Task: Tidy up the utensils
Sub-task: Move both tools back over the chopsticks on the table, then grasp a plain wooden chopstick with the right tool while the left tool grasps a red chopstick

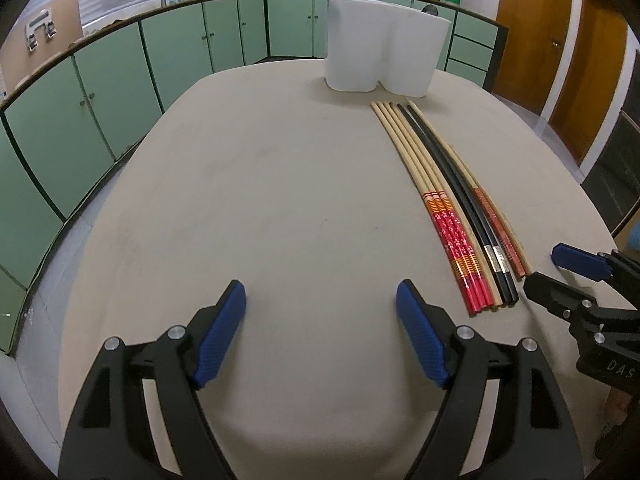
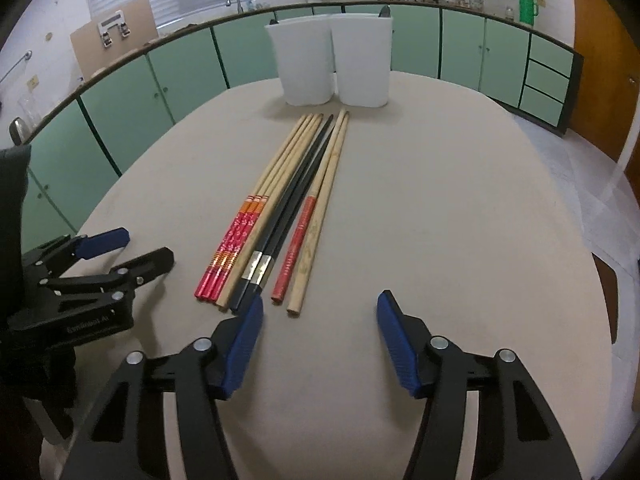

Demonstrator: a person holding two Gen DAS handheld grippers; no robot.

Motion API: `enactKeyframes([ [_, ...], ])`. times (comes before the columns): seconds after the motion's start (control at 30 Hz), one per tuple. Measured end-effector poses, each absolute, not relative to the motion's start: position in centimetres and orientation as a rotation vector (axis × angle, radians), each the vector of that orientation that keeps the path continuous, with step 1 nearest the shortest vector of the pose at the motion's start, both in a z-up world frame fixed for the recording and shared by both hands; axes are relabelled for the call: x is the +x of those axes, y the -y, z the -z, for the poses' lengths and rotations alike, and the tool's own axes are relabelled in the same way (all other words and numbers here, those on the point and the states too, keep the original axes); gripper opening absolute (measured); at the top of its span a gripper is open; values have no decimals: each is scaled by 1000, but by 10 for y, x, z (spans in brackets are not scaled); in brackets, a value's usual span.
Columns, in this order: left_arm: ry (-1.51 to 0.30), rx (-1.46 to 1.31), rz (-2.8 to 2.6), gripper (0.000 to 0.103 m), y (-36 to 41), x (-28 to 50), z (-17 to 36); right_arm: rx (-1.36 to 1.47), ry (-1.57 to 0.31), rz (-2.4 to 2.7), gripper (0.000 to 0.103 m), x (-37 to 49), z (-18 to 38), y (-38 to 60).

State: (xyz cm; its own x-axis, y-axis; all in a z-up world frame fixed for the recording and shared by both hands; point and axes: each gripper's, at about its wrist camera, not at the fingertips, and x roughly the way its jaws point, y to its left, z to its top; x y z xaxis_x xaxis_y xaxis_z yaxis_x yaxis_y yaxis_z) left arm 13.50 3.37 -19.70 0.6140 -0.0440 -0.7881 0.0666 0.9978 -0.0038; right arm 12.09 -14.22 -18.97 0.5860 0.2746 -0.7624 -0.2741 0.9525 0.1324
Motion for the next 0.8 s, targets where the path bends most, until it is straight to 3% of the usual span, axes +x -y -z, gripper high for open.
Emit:
enactKeyframes([
  [0.43,-907,31,63,77,-33,134,197,-19,-876,-269,56,122,190,147],
  [0.53,-906,37,63,77,-32,134,197,-31,-873,-274,46,123,191,141],
  [0.7,-906,39,76,77,-28,132,196,-35,-870,-300,16,126,191,134],
  [0.8,-905,37,95,77,-23,129,195,-23,-869,-311,8,125,191,135],
])
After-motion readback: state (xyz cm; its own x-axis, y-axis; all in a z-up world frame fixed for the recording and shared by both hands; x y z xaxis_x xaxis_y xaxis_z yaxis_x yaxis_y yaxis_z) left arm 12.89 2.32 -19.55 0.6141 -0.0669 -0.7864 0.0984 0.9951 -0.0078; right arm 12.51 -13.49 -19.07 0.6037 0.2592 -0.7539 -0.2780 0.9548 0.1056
